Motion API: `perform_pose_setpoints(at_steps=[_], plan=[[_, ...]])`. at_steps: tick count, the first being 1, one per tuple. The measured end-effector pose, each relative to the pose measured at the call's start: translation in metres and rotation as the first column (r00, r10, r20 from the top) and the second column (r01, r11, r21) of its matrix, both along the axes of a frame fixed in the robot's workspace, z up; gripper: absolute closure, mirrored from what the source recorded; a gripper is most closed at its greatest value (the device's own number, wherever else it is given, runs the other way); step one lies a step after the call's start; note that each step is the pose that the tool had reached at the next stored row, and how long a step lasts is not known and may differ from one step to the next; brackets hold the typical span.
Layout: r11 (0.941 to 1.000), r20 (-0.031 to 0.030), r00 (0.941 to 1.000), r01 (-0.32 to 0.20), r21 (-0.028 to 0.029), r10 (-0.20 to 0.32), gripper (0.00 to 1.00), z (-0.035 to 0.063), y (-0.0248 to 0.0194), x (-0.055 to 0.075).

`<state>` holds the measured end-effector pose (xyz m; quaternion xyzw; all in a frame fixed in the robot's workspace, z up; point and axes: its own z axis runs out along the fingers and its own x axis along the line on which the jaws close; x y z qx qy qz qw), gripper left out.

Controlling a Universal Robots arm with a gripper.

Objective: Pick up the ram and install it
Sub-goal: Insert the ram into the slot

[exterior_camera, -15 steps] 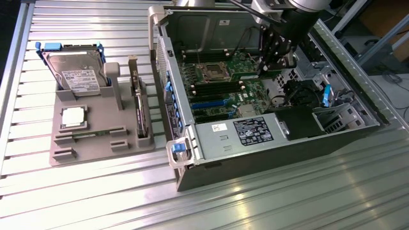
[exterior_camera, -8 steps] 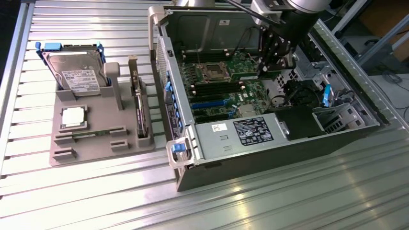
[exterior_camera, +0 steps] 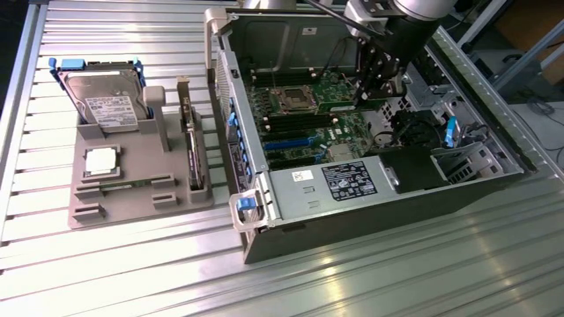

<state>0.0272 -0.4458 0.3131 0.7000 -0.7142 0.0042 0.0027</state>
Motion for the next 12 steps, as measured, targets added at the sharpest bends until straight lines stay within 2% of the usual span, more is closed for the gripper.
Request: perform_pose_setpoints(at_steps=[12], plan=[[1.0,0.0,1.0,0.0,0.0,0.0,0.88,-0.0044,0.0,-0.0002]])
